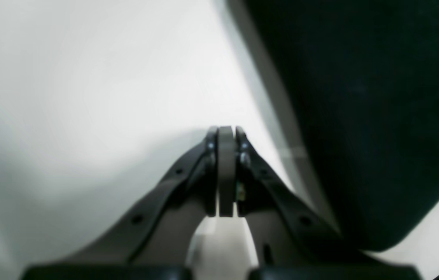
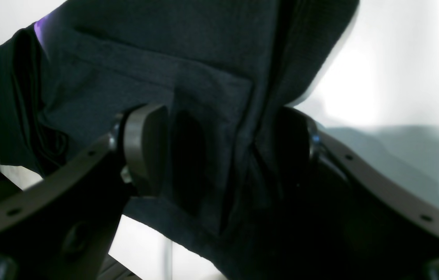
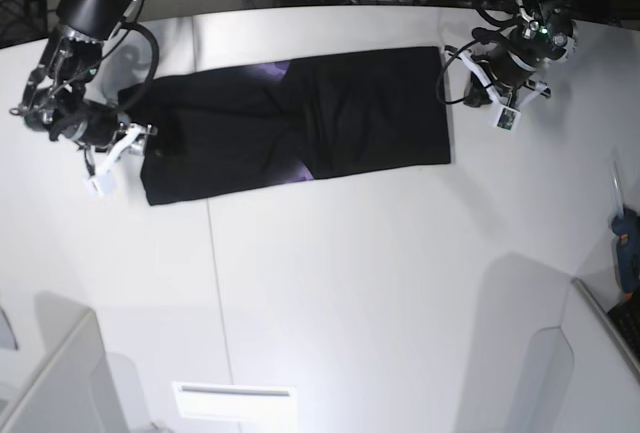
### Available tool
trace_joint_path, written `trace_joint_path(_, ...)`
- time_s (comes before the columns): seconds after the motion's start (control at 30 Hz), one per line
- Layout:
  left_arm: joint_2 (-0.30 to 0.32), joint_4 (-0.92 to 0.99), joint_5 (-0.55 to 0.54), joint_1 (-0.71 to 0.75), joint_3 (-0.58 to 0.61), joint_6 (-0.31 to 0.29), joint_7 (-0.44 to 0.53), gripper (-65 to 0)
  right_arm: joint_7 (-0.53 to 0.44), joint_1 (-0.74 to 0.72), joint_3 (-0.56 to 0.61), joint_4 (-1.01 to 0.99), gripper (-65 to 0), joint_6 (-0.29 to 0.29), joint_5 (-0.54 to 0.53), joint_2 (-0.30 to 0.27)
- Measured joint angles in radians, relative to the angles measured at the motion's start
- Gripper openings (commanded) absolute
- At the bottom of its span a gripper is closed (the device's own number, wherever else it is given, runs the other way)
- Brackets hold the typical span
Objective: Fold the T-shirt properly
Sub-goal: 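Grasp the strip's other end with the right gripper, left gripper holding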
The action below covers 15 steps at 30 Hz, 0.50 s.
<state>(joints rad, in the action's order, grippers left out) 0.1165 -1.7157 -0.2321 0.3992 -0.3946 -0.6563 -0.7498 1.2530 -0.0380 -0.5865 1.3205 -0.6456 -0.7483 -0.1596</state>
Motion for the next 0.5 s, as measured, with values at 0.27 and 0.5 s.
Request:
trace_joint_path(0.27, -0.019, 0.032, -0.011, -0.041, 0.029, 0.005, 0.007, -65.0, -0.005, 0.008, 0.000, 0.000, -29.4, 0.000, -0.004, 0.000)
trace_joint_path(0.5, -0.020, 0.055, -0.023, -0.076, 0.035, 0.025, 0.003, -65.0, -0.034, 0.020, -0.001, -0.006, -56.0, -0.002, 0.023, 0.002)
